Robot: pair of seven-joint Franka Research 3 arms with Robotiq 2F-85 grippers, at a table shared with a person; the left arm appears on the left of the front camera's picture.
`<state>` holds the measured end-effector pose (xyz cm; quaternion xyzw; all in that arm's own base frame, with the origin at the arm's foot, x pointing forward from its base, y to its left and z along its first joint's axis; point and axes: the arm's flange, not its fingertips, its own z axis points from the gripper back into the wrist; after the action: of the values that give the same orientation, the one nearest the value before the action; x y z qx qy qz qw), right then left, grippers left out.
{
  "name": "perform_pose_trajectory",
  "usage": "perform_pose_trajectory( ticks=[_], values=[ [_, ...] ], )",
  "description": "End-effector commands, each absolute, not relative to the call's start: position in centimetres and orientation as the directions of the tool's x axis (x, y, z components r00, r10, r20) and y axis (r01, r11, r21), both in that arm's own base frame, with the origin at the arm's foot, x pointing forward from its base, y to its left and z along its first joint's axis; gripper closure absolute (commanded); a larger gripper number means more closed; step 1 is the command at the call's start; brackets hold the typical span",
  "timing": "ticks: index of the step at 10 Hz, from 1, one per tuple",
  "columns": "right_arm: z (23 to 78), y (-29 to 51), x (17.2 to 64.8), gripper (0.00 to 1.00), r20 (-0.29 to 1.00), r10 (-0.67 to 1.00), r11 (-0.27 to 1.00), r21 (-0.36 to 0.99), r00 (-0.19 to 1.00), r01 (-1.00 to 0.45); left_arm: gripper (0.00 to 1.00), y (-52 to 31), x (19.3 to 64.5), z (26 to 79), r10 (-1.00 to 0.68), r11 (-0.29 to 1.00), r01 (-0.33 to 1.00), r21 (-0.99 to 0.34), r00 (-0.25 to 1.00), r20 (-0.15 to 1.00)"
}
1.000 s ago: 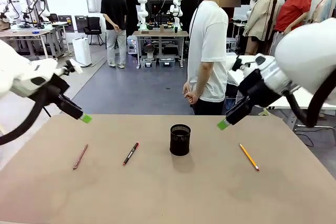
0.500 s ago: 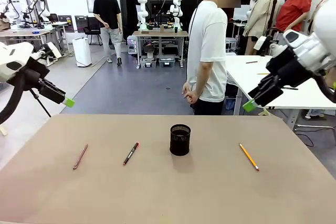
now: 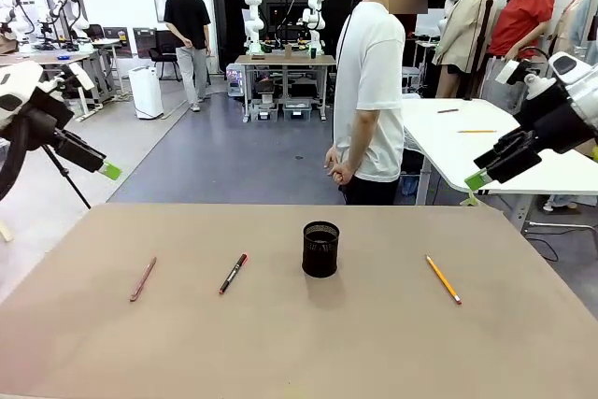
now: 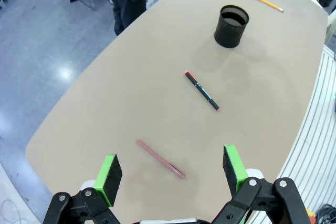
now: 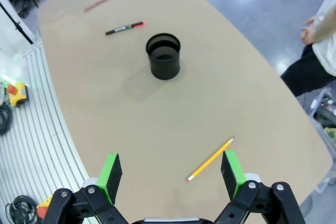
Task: Place the pens into the pen holder.
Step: Pick up a writing instrument from the table and place it into the Pen holder.
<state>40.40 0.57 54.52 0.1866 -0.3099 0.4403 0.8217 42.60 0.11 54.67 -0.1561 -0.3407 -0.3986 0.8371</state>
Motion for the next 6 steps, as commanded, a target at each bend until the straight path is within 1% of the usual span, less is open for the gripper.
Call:
perform_pose_trajectory(
  ticks=[1,2,3,4,6],
  values=[
    [54.84,0.66,41.41,0.0,0.701,0.592,0.522,0.043,0.398,-0.852,0.0,0.98,43.54,54.47,-0.551,0.615,0.789,-0.005,0.434,0.713],
    [55.01,0.96,41.68,0.0,0.701,0.594,0.523,0.036,0.394,-0.851,0.0,0.87,43.73,54.34,-0.534,0.623,0.782,-0.017,0.441,0.722],
    [54.73,1.53,41.49,0.0,0.724,0.584,0.561,-0.035,0.366,-0.827,0.0,0.56,44.04,53.89,-0.554,0.644,0.765,0.003,0.463,0.692],
    [54.68,0.72,40.92,0.0,0.682,0.594,0.549,0.045,0.427,-0.835,0.0,0.32,43.05,54.52,-0.545,0.639,0.769,-0.004,0.456,0.703],
    [54.68,0.72,40.92,0.0,0.682,0.594,0.549,0.045,0.427,-0.835,0.0,0.32,43.05,54.52,-0.545,0.639,0.769,-0.004,0.456,0.703]
  ],
)
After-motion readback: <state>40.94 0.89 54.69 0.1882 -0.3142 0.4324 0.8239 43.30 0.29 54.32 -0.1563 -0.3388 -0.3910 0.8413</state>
